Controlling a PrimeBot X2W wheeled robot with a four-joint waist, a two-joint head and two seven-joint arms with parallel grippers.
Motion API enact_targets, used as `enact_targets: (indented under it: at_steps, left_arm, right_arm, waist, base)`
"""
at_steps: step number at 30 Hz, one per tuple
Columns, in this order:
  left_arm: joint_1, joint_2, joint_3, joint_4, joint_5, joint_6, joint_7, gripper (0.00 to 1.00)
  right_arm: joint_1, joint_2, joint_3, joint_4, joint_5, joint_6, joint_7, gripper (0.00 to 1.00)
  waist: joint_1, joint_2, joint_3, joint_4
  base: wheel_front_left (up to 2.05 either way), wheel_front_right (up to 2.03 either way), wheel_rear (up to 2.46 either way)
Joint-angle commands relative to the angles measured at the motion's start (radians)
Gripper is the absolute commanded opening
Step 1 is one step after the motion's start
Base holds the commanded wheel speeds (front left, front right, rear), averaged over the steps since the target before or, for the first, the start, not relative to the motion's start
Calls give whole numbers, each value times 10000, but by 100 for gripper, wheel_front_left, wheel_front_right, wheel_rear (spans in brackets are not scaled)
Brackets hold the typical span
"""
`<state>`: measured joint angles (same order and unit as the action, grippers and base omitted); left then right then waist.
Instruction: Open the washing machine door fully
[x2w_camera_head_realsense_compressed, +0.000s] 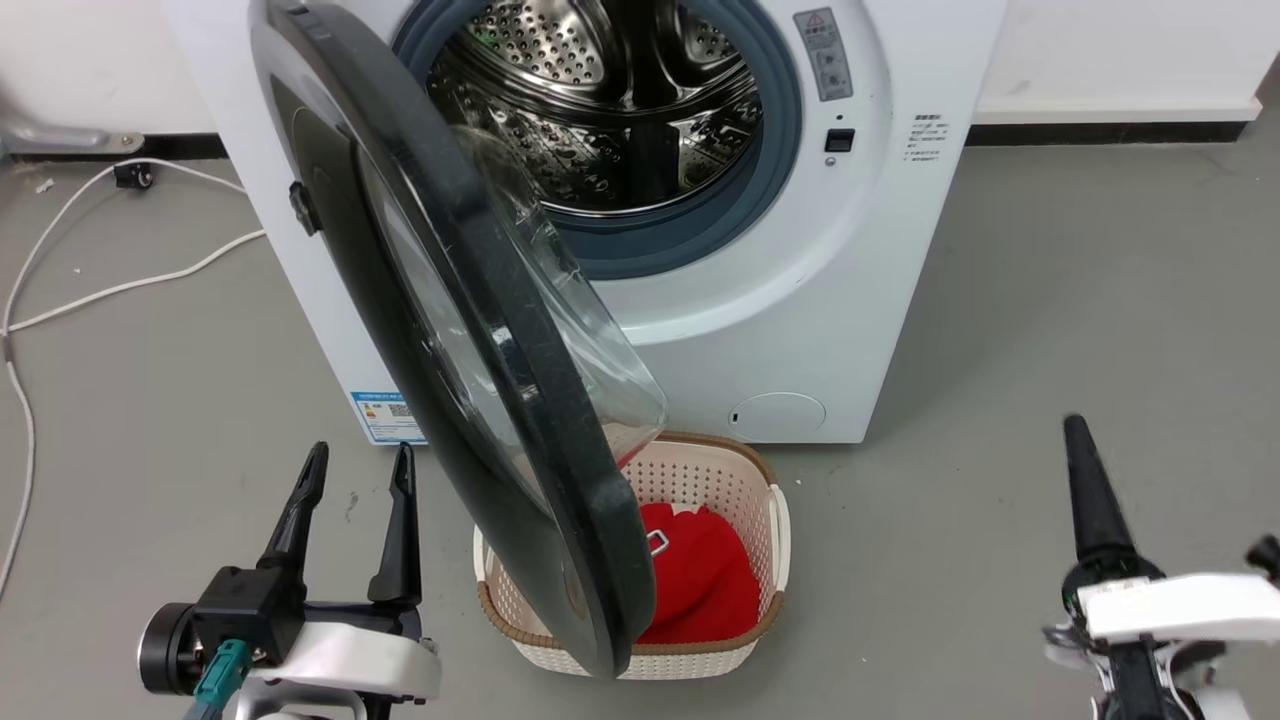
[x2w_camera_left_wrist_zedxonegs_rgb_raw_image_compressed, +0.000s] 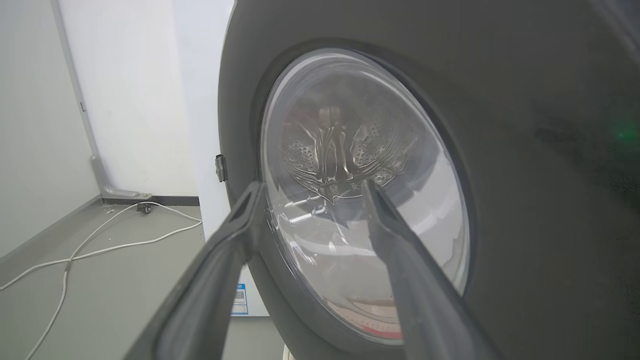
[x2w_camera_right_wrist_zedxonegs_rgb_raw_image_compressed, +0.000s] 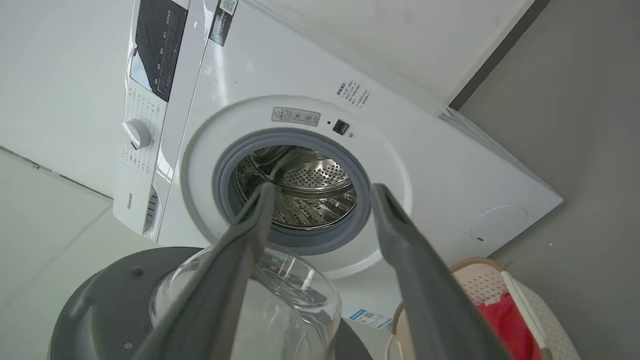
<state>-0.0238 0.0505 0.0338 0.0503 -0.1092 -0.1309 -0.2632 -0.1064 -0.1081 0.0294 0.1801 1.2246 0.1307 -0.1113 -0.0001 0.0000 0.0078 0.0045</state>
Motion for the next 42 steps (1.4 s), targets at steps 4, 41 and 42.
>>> enact_targets:
  at_steps: [4, 41, 42]
  left_arm:
    - [195, -1, 121, -21, 59, 6, -23, 100]
    - [10, 128, 26, -221, 306, 4, -23, 0]
    - [6, 146, 15, -236, 300, 4, -23, 0]
  right_arm:
    - [692, -35, -614, -220, -3380, 0, -1181, 100]
    - [1880, 590, -1255, -2410, -11462, -3, -1528, 100]
    - [1868, 590, -1249, -2390, -11448, -3, -1531, 100]
  waist:
    - [1, 0, -64, -143]
    - [1, 0, 58, -140]
    - [1, 0, 49, -139]
  base:
    - [0, 0, 0]
    - [0, 0, 0]
    - [0, 0, 0]
